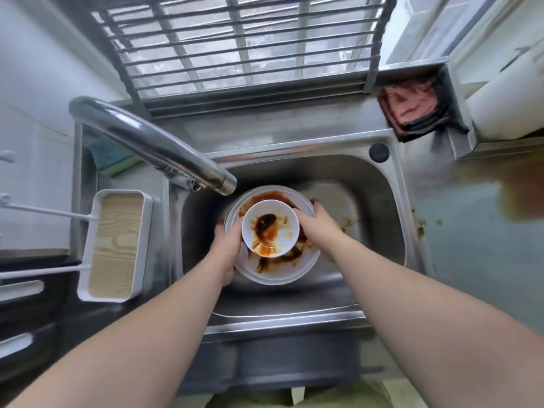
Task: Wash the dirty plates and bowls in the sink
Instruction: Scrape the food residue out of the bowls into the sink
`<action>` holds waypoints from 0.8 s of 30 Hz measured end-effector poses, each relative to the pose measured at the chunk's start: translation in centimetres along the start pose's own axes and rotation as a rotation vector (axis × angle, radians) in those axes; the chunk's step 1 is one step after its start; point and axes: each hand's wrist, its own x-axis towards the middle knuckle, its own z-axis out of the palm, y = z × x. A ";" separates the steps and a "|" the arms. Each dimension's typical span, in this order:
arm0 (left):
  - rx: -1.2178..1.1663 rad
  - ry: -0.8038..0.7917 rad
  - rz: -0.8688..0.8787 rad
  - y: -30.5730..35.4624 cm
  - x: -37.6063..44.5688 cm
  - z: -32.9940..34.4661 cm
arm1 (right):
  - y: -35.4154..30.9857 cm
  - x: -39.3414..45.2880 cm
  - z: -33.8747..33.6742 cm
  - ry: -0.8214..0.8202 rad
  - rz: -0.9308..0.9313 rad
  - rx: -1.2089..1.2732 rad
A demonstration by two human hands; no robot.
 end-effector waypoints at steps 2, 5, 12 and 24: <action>0.049 0.003 0.011 0.7 -0.5 -0.5 | -0.4 -0.9 -0.8 0.012 -0.010 -0.053; 0.102 0.058 0.117 2.3 -2.6 -0.5 | -1.3 -2.6 -2.3 0.054 -0.020 -0.097; 0.231 0.059 0.367 5.2 -10.2 -1.2 | -4.8 -10.0 -5.3 0.073 -0.147 -0.121; 0.443 -0.407 0.719 10.4 -23.8 11.3 | -2.5 -22.2 -18.3 0.400 -0.312 0.129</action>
